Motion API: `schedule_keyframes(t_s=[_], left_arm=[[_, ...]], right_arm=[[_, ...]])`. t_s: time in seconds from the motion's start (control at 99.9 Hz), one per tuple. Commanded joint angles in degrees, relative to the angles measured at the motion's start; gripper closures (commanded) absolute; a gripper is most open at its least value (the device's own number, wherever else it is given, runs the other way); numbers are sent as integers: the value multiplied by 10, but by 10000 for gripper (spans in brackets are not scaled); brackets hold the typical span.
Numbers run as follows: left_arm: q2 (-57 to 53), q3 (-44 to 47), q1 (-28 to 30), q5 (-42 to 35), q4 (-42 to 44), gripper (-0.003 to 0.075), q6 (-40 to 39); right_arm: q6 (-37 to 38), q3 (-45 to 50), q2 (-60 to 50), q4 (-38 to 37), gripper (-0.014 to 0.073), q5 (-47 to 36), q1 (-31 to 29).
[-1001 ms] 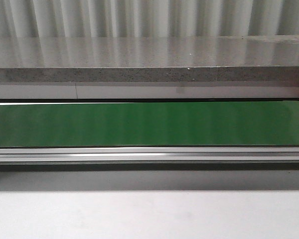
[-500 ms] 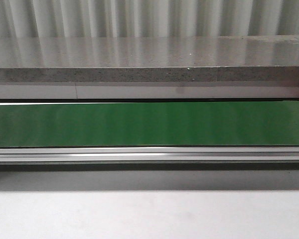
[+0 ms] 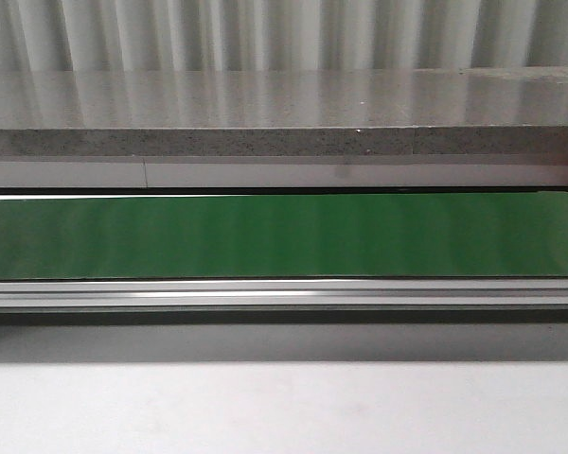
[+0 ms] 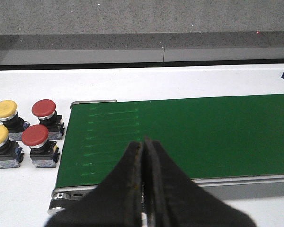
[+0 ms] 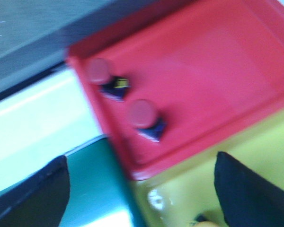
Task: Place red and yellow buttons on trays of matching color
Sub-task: 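Return the right gripper to above the belt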
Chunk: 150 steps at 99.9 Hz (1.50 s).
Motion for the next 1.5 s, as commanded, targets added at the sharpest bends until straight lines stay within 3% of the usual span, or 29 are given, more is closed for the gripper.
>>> schedule_keyframes(t_s=[0.0,0.33,0.74,0.861,1.031,1.131,1.491], left_arm=[[1,-15,-4,-42,6,740,0],[1,-15,-4,-42,6,740,0],[1,-15,-4,-42,6,740,0],[1,-15,-4,-42,6,740,0],[1,-15,-4,-42,6,740,0],[1,-15,-4,-42,6,740,0],[1,-15,-4,-43,7,714,0]], right_arm=[[-29,-20,-52,11,-22,-13,50],[-84,30,-178,11,-22,-10,213],[-85,182,-317,10,-5,29,225],[-85,196,-337,10,142,29,225],[-85,196,-345,10,510,29,225],[-85,196,-345,10,666,29,225],[-85,196,-345,10,661,35,225]])
